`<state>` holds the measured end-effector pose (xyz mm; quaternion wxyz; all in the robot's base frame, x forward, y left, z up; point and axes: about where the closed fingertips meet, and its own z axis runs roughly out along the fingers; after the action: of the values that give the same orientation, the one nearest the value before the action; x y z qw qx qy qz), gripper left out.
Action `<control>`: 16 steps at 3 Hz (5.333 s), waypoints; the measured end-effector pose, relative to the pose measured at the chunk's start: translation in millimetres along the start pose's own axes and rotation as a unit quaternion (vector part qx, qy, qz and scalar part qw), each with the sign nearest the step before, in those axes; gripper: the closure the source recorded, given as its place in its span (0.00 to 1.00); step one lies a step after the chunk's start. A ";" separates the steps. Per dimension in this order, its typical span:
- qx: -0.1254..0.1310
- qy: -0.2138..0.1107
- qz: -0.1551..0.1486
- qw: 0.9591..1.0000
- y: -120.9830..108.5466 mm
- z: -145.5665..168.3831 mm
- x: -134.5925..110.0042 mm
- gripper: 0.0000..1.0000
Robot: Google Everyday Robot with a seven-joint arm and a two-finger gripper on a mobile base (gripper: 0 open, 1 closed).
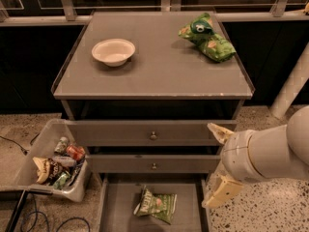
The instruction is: Pick green jalapeno chip bag from bottom drawer and place on counter
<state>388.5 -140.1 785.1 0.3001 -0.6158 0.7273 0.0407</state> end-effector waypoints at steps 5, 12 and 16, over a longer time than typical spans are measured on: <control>-0.074 -0.102 0.099 0.987 57.4 214.3 140.9 0.00; -0.058 -0.125 0.105 0.985 82.8 377.3 172.7 0.00; -0.081 -0.141 0.117 0.980 93.3 477.7 177.0 0.00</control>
Offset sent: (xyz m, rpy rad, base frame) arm 0.0313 -0.0184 -0.1557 0.0452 0.0052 0.0207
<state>476.4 -67.3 279.9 0.3418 -0.5370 0.7390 0.2206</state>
